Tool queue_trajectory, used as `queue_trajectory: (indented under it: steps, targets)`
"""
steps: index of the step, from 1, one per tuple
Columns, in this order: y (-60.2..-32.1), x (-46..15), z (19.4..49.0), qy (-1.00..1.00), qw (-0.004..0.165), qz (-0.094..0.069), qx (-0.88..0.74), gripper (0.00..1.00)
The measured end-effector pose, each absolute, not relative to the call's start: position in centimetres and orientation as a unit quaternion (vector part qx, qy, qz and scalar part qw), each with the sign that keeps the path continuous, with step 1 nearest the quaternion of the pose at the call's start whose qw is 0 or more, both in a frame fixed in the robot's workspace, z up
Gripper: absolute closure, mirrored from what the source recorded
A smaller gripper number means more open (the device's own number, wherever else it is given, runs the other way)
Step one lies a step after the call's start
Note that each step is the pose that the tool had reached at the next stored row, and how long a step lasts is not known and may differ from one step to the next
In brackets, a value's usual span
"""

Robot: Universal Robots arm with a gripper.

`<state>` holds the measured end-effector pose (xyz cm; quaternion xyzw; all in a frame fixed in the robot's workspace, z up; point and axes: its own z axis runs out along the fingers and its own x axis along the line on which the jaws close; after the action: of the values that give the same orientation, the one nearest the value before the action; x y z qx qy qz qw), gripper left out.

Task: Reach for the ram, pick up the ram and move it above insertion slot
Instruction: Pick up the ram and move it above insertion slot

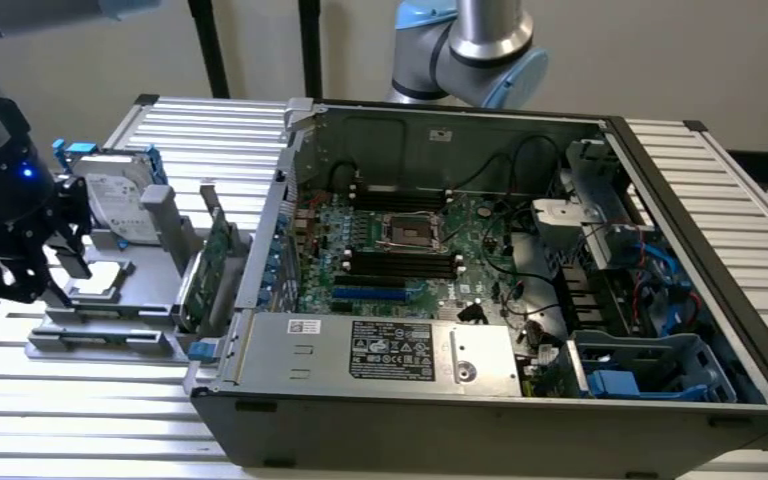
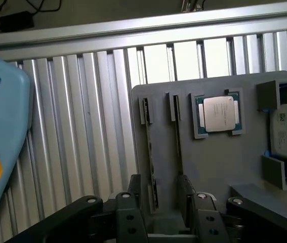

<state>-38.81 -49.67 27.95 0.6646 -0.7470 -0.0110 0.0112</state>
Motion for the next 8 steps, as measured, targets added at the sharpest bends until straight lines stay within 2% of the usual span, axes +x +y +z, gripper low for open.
queue_trajectory:
  steps: [8]
  targets:
    - [-49.7, -38.8, 26.5, -0.74, 0.011, -0.011, 0.673, 0.58]
